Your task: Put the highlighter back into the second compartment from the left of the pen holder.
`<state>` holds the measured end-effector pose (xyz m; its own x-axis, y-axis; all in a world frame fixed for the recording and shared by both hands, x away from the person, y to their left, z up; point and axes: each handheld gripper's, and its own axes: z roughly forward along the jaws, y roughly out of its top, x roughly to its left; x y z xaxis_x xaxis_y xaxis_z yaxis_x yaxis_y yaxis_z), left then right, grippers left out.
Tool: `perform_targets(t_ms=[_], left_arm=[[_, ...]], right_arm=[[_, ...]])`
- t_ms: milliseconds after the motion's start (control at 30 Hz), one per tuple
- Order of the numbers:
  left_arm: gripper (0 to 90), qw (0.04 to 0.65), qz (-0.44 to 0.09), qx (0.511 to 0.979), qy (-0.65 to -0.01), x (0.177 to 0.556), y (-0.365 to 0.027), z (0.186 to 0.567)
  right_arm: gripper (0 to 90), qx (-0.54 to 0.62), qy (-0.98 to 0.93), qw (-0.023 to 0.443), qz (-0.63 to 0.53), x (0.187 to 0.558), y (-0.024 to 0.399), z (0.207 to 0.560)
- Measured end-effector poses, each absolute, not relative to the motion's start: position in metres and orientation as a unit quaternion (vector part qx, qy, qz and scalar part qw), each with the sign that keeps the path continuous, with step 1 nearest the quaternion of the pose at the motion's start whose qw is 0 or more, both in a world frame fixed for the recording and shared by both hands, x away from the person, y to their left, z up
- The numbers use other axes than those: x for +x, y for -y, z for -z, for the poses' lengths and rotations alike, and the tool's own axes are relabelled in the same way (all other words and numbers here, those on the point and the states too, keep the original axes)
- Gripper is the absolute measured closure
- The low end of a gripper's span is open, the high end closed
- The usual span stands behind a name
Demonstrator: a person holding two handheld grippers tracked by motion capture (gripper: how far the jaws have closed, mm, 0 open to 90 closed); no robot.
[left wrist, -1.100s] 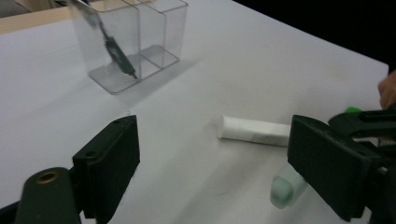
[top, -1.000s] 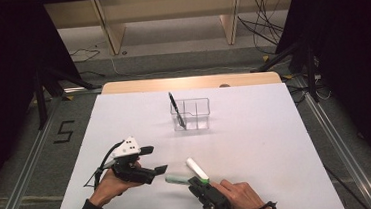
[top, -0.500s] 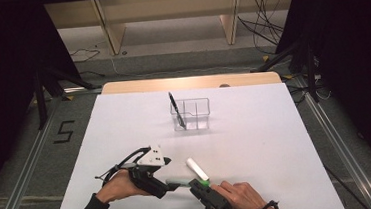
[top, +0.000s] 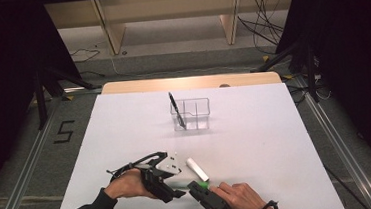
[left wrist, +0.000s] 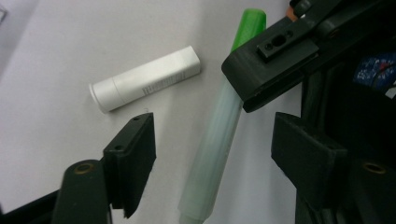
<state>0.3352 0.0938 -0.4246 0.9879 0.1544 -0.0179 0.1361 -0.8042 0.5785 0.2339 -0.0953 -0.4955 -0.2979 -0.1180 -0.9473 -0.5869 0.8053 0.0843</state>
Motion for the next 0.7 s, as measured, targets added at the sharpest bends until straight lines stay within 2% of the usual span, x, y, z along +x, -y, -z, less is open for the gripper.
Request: perform_targets(t_ms=[200, 700], left_arm=[[39.7, 0.285, -0.014, 0.957, -0.056, 0.335, -0.087, 0.424], [52.2, 0.247, 0.0, 0.969, -0.019, 0.337, -0.077, 0.427]], right_arm=[[67.5, -0.233, -0.776, 0.547, -0.212, 0.233, 0.094, 0.497], [67.5, -0.243, -0.773, 0.545, -0.216, 0.232, 0.092, 0.498]])
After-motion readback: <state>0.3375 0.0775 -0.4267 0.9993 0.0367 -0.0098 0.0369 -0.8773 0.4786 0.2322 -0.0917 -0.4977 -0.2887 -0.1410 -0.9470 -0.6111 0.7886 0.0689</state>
